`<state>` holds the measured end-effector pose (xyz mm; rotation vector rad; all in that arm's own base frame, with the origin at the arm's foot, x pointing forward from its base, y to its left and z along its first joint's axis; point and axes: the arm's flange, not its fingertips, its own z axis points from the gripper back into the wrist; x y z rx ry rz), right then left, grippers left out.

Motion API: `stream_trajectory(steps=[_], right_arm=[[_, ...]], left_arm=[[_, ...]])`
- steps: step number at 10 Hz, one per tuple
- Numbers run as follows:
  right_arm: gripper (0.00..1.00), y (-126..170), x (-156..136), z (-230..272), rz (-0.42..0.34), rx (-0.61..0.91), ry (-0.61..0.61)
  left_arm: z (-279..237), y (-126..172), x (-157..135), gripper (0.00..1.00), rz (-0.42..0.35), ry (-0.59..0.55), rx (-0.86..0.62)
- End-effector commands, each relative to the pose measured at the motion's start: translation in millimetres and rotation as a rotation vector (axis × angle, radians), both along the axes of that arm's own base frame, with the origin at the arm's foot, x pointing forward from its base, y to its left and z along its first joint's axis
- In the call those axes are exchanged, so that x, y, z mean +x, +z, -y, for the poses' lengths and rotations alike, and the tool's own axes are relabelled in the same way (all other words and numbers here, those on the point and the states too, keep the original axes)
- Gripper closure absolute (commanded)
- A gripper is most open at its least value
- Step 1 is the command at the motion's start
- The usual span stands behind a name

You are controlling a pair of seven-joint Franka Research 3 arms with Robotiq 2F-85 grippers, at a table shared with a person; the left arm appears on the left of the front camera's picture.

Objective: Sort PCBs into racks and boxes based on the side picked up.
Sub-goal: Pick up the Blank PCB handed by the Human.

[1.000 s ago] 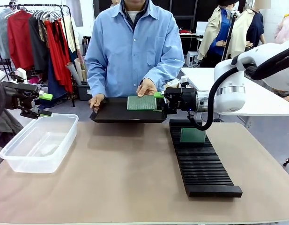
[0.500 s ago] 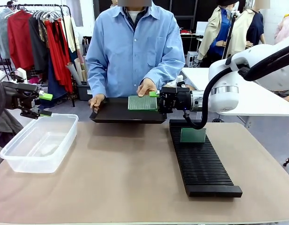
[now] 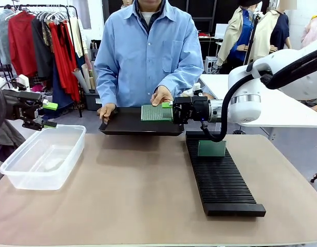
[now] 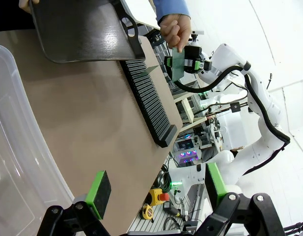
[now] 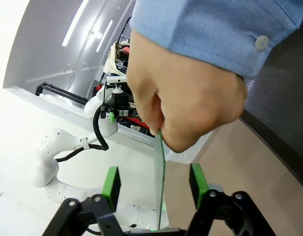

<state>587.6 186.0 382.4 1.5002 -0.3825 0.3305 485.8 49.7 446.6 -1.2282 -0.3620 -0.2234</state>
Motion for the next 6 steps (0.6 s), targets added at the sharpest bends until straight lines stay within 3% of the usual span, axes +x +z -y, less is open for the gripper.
stream_trajectory(steps=[1, 3, 6], right_arm=[[0.72, 4.7, 9.2, -9.6, 0.006, 0.01, -0.041], [1.0, 6.6, 12.5, -9.2, 0.007, 0.012, -0.049], [1.0, 7.1, 16.5, -10.2, -0.004, 0.012, -0.052]], left_arm=[[0.4, 2.3, 0.0, 0.0, -0.009, 0.009, -0.002], [0.4, 2.3, 0.0, 0.0, -0.009, 0.009, -0.002], [0.4, 2.3, 0.0, 0.0, -0.009, 0.009, -0.002]])
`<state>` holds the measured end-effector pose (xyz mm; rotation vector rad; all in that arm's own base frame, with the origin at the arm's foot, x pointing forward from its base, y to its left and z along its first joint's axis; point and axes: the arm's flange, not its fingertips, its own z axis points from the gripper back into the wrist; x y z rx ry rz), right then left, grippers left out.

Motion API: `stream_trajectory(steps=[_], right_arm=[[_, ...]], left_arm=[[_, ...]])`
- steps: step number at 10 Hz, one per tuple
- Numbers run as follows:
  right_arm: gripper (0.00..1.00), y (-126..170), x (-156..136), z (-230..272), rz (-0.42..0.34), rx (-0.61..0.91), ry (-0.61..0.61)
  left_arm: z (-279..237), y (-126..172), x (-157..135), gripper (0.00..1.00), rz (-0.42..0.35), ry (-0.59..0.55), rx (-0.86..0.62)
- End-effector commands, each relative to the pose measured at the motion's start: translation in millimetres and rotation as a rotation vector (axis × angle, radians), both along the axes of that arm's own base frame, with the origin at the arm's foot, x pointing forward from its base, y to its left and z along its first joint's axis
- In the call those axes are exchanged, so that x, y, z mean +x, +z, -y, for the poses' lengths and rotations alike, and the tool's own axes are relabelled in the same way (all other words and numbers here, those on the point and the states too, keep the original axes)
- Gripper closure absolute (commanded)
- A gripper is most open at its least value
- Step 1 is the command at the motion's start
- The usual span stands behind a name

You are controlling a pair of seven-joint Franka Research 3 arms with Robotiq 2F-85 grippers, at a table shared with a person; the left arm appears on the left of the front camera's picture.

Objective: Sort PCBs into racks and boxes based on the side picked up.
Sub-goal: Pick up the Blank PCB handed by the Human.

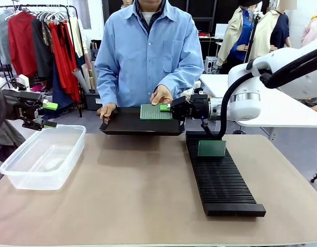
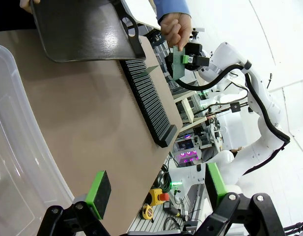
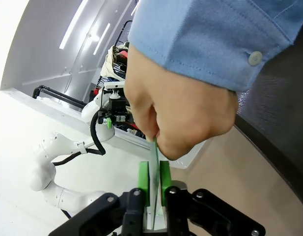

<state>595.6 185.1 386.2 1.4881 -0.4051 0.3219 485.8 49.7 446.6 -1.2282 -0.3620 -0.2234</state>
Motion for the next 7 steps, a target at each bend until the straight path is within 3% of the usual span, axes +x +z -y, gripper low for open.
stream_trajectory(steps=[1, 5, 7], right_arm=[[1.0, 2.6, 8.0, -11.0, -0.019, 0.018, -0.029], [1.0, -0.2, 7.9, -8.7, -0.049, 0.019, -0.003], [1.0, -3.0, 0.8, -0.9, -0.017, 0.003, -0.001]], left_arm=[[0.4, 2.3, 0.0, 0.0, -0.009, 0.009, -0.002], [0.4, 2.3, 0.0, 0.0, -0.009, 0.009, -0.002], [0.4, 2.3, 0.0, 0.0, -0.009, 0.009, -0.002]])
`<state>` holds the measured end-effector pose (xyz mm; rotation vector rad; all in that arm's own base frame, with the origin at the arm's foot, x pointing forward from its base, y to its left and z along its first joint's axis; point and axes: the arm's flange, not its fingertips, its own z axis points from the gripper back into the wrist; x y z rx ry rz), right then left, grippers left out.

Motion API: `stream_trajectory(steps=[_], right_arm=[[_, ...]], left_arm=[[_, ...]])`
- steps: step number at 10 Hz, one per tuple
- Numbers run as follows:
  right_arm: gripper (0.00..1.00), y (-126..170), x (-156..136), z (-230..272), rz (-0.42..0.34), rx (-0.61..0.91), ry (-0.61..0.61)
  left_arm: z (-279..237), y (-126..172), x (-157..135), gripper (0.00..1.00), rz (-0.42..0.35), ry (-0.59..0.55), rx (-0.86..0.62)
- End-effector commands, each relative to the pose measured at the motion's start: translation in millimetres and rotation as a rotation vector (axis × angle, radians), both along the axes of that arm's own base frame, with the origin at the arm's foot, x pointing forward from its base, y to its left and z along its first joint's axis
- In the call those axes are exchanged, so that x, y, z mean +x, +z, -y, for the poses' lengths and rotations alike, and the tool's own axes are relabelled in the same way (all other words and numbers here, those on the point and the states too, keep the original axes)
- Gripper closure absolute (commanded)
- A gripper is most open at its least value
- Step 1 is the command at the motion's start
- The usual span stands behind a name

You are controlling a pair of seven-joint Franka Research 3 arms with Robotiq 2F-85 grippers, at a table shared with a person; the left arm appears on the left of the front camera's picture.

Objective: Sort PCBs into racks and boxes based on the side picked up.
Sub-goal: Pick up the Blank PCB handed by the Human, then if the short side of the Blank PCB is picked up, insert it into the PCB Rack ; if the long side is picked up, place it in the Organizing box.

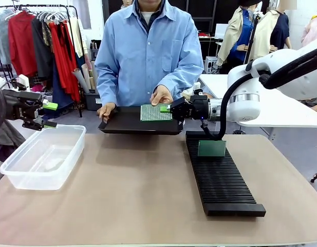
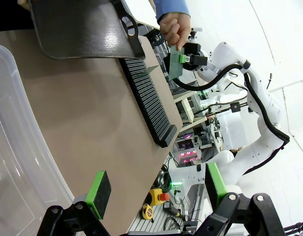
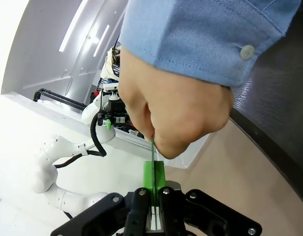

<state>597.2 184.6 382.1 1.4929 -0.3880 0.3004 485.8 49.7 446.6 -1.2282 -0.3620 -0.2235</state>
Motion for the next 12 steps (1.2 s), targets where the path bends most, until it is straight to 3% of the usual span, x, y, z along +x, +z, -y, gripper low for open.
stream_trajectory(steps=[1, 12], right_arm=[[1.0, 1.1, -0.8, -1.4, 0.007, 0.0, 0.002], [1.0, 1.1, -0.8, -1.4, 0.007, 0.0, 0.002]], left_arm=[[0.4, 2.3, 0.0, 0.0, -0.009, 0.009, -0.002], [0.4, 2.3, 0.0, 0.0, -0.009, 0.009, -0.002]])
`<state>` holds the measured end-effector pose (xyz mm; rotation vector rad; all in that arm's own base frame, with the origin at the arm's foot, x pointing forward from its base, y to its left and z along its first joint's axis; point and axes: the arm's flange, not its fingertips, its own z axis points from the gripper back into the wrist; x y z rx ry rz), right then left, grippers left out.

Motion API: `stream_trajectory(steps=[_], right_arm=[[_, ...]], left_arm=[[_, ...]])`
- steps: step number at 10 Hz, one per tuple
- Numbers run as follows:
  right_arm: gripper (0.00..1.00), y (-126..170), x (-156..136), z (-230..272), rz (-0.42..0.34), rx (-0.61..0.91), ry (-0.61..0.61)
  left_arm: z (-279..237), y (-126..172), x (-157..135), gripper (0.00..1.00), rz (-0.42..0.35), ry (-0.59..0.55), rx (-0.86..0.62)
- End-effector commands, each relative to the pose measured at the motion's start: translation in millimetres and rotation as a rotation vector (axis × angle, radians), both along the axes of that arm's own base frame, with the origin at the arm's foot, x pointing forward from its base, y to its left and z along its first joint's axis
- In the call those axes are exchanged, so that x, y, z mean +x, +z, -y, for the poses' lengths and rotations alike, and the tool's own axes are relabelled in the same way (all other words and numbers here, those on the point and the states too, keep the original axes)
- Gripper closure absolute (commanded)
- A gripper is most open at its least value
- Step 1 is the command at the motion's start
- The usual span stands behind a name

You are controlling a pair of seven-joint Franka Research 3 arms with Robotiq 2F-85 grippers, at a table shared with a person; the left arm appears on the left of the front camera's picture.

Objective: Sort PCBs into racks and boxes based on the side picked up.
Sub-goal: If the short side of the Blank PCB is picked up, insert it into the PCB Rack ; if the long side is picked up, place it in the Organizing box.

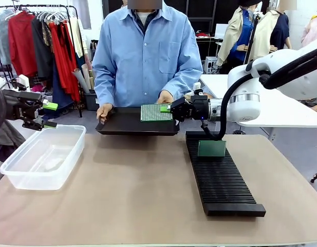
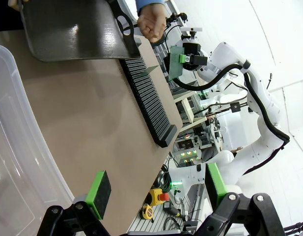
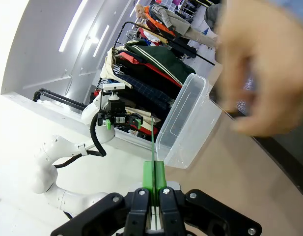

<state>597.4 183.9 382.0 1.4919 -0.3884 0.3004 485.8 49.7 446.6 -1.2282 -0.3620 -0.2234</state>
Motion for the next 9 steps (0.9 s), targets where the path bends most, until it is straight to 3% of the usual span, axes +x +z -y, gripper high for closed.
stream_trajectory(steps=[1, 9], right_arm=[[1.0, 1.2, -0.9, -2.0, 0.007, 0.001, 0.002], [1.0, 1.2, -0.9, -2.0, 0.007, 0.001, 0.002]], left_arm=[[0.4, 2.3, 0.0, 0.0, -0.009, 0.009, -0.002], [0.4, 2.3, 0.0, 0.0, -0.009, 0.009, -0.002]])
